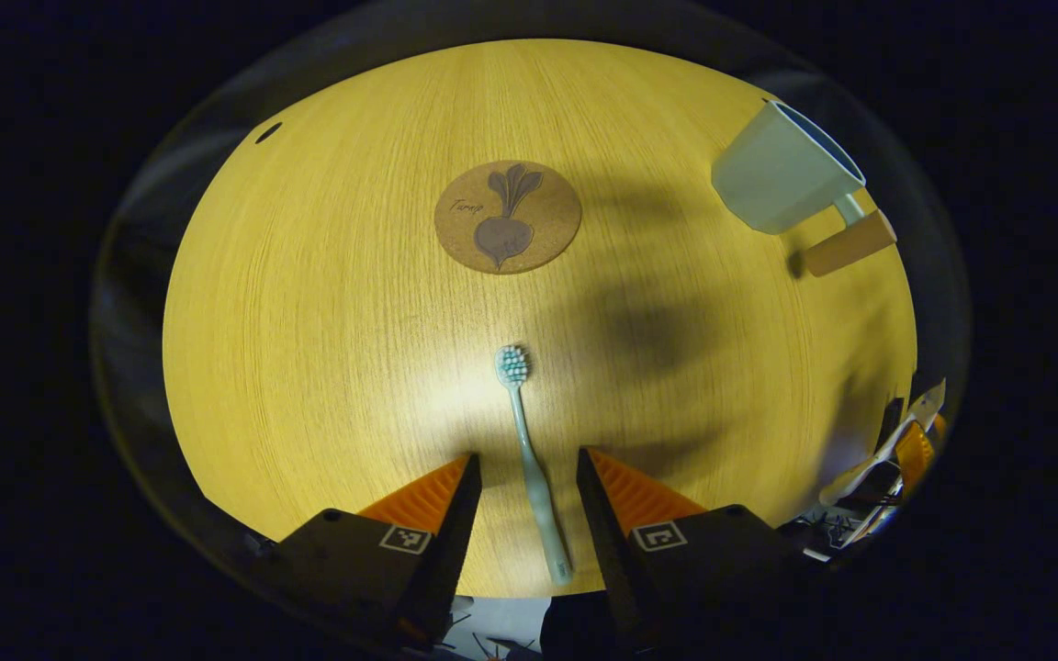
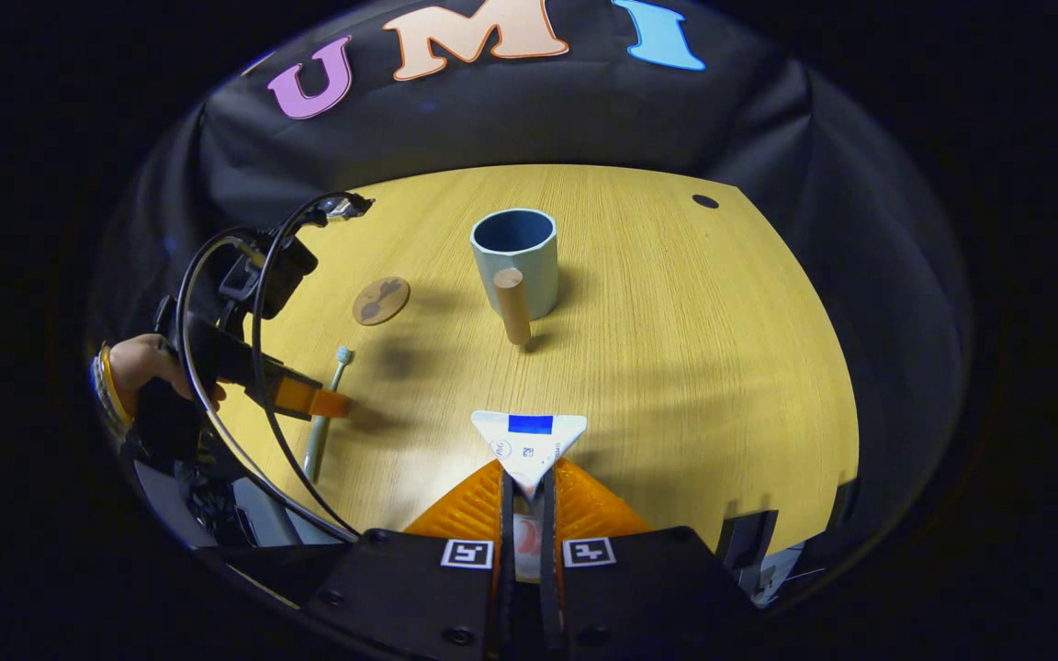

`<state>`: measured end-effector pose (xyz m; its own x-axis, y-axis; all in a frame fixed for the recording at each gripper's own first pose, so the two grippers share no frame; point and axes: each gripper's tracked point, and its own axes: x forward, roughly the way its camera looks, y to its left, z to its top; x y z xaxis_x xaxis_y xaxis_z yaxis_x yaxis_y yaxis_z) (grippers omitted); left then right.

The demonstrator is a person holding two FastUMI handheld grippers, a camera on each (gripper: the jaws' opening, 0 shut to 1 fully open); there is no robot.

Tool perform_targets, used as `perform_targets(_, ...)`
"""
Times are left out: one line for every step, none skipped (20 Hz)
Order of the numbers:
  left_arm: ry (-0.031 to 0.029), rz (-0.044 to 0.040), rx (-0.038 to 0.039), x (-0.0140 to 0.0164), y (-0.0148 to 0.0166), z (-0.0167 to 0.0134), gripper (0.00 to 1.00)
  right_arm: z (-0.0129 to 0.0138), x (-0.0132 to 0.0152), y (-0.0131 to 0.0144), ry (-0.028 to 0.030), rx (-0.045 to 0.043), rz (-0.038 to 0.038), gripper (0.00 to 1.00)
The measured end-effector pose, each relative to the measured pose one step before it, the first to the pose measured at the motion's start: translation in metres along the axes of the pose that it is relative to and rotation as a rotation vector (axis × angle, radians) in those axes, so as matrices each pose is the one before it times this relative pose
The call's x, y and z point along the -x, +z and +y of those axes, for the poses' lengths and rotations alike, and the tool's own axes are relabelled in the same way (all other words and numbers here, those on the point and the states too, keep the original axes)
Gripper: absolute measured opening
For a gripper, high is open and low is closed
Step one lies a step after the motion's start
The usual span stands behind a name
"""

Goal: Put the toothbrush and toothpaste on the desktop into the cup, then pick up the cup and place it on the coaster on the desktop.

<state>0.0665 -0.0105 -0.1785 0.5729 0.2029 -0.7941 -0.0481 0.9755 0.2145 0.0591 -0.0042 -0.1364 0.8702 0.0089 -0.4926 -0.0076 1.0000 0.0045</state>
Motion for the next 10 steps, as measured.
perform_targets(-0.00002,0.00210,-0.00621,-0.00085,0.00016,-0.00066,0.61,0.00044,0.00014,-0.00057,0.00117,-0.00076,-0.00090,0.13)
perform_targets(0.00126,0.00316,-0.00553,0.00128,0.00026,-0.00055,0.58,-0.00065,-0.00015,-0.00011,0.00151,-0.00227,-0.00144,0.13)
perform_targets(0.00130,-0.00299,-0.00584,-0.00192,0.00044,-0.00076,0.44,0.00046,-0.00001,-0.00017,0.00159,-0.00343,-0.00138,0.13)
perform_targets(0.00093,-0.00237,-0.00366,0.00026,0.00122,-0.00071,0.35,-0.00096,0.00021,0.00057,0.00104,-0.00396,-0.00167,0.13)
perform_targets(0.00074,-0.00375,0.00033,0.00127,0.00020,-0.00090,0.17,-0.00052,0.00144,-0.00031,-0.00013,-0.00468,-0.00169,0.13)
perform_targets(0.00124,-0.00569,-0.00144,-0.00081,0.00001,-0.00147,0.10,-0.00076,0.00124,0.00021,0.00176,-0.00146,-0.00071,0.13)
perform_targets(0.00411,-0.00842,-0.00755,0.00109,0.00006,-0.00068,0.05,-0.00094,0.00177,-0.00033,-0.00039,-0.00056,-0.00136,0.13)
perform_targets(0.00152,-0.01379,-0.01894,0.00004,-0.00039,-0.00044,0.03,-0.00099,0.00069,-0.00018,-0.00162,0.00076,0.00122,0.13)
perform_targets(-0.00131,-0.01640,-0.02026,0.00004,0.00060,-0.00056,0.03,-0.00037,-0.00245,-0.00130,-0.00071,0.00143,0.00148,0.13)
perform_targets(0.00149,-0.01168,-0.01317,-0.00037,-0.00042,-0.00023,0.01,-0.00046,-0.00220,-0.00091,-0.00036,0.00038,0.00285,0.13)
